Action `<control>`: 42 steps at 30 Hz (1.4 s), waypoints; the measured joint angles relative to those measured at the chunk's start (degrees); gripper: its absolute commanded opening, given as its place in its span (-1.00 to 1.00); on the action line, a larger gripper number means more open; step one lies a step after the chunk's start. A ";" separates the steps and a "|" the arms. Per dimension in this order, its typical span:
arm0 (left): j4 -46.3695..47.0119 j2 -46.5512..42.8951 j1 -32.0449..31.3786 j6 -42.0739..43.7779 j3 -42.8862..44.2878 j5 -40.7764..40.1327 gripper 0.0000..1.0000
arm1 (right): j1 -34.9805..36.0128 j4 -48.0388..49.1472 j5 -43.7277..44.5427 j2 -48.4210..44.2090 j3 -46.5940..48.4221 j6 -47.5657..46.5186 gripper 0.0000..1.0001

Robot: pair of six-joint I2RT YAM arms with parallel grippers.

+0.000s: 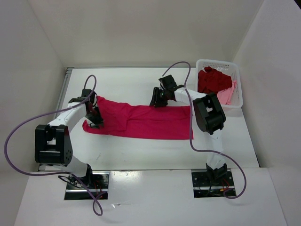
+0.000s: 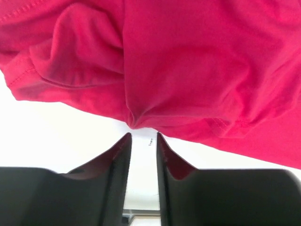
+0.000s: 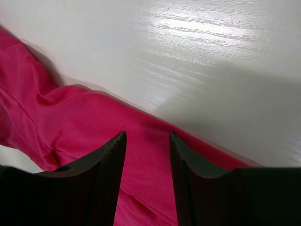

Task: Fold and stack the t-shirts
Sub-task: Fold the other side of the tshirt into a rectangle, then rotate the tshirt 80 degrees

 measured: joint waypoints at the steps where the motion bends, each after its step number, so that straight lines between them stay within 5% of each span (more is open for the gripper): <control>1: -0.20 0.00 0.00 -0.70 0.00 0.28 -0.19 | -0.04 -0.09 0.11 0.00 0.00 0.00 -0.05; 4: -0.42 0.00 0.46 -1.09 -0.04 0.33 0.08 | -0.42 -0.55 0.46 -0.13 0.17 0.07 -0.05; 8: -1.44 -0.02 1.92 -1.99 0.90 -1.03 0.19 | -1.70 -2.01 2.25 -1.44 0.17 0.35 -0.05; 12: -0.57 -0.35 2.43 -2.34 5.11 -0.59 0.40 | -3.26 -1.95 4.17 -5.09 -1.05 2.56 -0.33; 14: 2.01 -0.68 2.43 -2.89 6.32 0.57 0.72 | -3.82 -1.36 5.20 -8.09 -3.43 4.22 -0.46; 17: 6.56 -0.46 2.43 -4.37 6.58 2.93 0.66 | -4.81 0.11 6.40 -12.26 -8.07 6.58 -0.69; 18: 7.78 -0.15 2.43 -5.03 6.58 3.72 0.44 | -5.16 0.52 6.88 -13.25 -9.73 7.39 -0.77; 22: 12.55 3.72 2.43 -5.88 7.58 7.15 0.17 | -6.23 1.16 8.66 -14.95 -14.97 9.64 -0.77; 32: 18.95 20.76 2.08 -6.62 13.20 8.00 0.17 | -8.35 1.62 13.44 -20.15 -24.85 13.70 -0.77; 42: 19.19 23.39 2.10 -6.75 16.46 7.04 0.29 | -9.01 4.92 14.99 -21.22 -30.62 18.05 -0.82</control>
